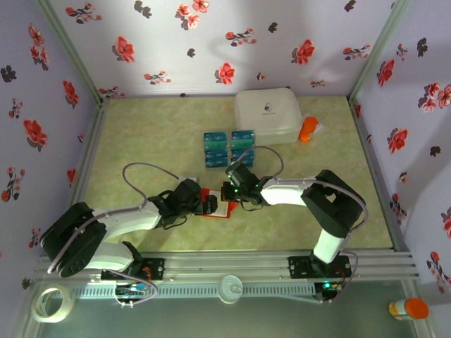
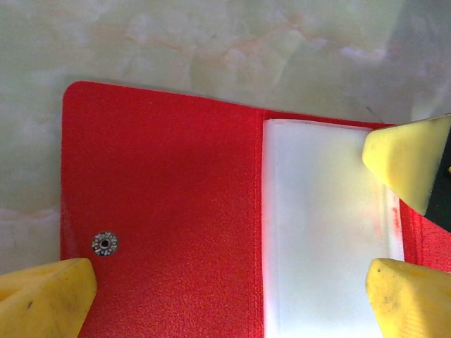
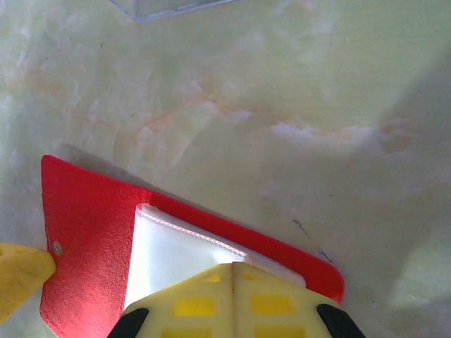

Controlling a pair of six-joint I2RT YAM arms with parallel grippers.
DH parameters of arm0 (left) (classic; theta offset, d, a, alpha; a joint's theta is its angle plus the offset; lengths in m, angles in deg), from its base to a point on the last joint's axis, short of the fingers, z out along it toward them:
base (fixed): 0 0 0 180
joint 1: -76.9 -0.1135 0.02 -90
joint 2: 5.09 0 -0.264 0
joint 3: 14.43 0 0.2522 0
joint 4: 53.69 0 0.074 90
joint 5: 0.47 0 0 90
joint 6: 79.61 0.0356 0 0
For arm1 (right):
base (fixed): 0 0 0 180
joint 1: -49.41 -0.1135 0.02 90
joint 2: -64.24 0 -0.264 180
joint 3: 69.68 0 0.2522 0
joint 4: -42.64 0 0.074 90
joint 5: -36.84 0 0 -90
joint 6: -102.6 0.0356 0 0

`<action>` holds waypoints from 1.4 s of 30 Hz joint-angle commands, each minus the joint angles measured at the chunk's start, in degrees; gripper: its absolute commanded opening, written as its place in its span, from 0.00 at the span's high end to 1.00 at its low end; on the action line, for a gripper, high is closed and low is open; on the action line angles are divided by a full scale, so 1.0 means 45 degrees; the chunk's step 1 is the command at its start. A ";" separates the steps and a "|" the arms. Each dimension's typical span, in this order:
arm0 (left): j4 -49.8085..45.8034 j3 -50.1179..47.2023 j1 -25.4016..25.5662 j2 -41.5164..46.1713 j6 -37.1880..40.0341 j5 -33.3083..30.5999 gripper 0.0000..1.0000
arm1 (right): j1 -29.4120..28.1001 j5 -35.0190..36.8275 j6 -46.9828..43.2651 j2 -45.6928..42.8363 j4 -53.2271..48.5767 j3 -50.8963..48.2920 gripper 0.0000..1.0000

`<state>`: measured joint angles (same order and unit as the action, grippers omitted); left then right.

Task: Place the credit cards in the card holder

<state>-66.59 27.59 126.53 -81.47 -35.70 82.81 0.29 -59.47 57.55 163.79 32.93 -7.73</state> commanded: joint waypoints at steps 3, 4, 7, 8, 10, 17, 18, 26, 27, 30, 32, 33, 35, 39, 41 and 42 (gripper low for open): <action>0.0197 -0.0575 0.0069 -0.0176 0.0036 -0.0137 0.00 | 0.0128 -0.0139 -0.0388 0.0490 -0.0601 0.0206 0.99; 0.0216 -0.0575 0.0076 -0.0166 0.0023 -0.0128 0.00 | 0.0149 -0.0197 -0.0427 0.0514 -0.0634 0.0247 0.99; 0.0238 -0.0565 0.0088 -0.0213 0.0018 -0.0142 0.00 | 0.0154 -0.0529 -0.0462 0.0610 -0.0648 0.0400 0.99; 0.0233 -0.0567 0.0088 -0.0254 0.0010 -0.0129 0.00 | 0.0123 -0.0632 -0.0431 0.0668 -0.0609 0.0423 0.99; 0.0238 -0.0556 0.0088 -0.0300 0.0022 -0.0128 0.00 | 0.0099 -0.0886 -0.0309 0.0763 -0.0430 0.0455 0.99; 0.0179 -0.0497 0.0090 -0.0473 0.0076 -0.0148 0.00 | -0.0117 -0.1467 0.0125 0.1081 0.0167 0.0713 0.99; 0.0114 -0.0468 0.0088 -0.0506 0.0080 -0.0178 0.00 | -0.0127 -0.1504 0.0196 0.1103 0.0234 0.0718 0.99; -0.0232 -0.0419 0.0086 -0.0914 0.0265 -0.0401 0.09 | -0.0114 -0.1596 0.0556 0.1105 0.0596 0.0713 0.99; -0.0236 -0.0433 0.0086 -0.0989 0.0285 -0.0401 0.12 | -0.0111 -0.1625 0.0626 0.1115 0.0677 0.0709 0.99; -0.0102 -0.0492 0.0105 -0.1129 0.0281 -0.0401 0.18 | -0.0101 -0.1675 0.0749 0.1084 0.0788 0.0687 0.98; -0.0019 -0.0497 0.0133 -0.1226 0.0295 -0.0391 0.23 | -0.0099 -0.1718 0.0809 0.1064 0.0854 0.0679 0.98; 0.0020 -0.0497 0.0125 -0.1277 0.0295 -0.0382 0.25 | -0.0099 -0.1742 0.0827 0.1029 0.0876 0.0679 0.98; 0.0077 -0.0487 0.0134 -0.1343 0.0288 -0.0381 0.27 | -0.0080 -0.1777 0.0851 0.0921 0.0891 0.0657 0.94; 0.0177 -0.0565 0.0193 -0.1395 0.0262 -0.0381 0.30 | 0.0036 -0.1699 0.0887 0.0238 0.0895 0.0460 0.70; 0.0269 -0.0584 0.0185 -0.1410 0.0246 -0.0381 0.31 | 0.0096 -0.1599 0.0909 -0.0109 0.0842 0.0354 0.58; 0.0313 -0.0595 0.0183 -0.1435 0.0219 -0.0381 0.31 | 0.0105 -0.1540 0.0910 -0.0237 0.0837 0.0313 0.54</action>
<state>-64.75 27.02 127.05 -84.27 -34.23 77.74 0.40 -67.14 61.35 165.52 37.19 -5.37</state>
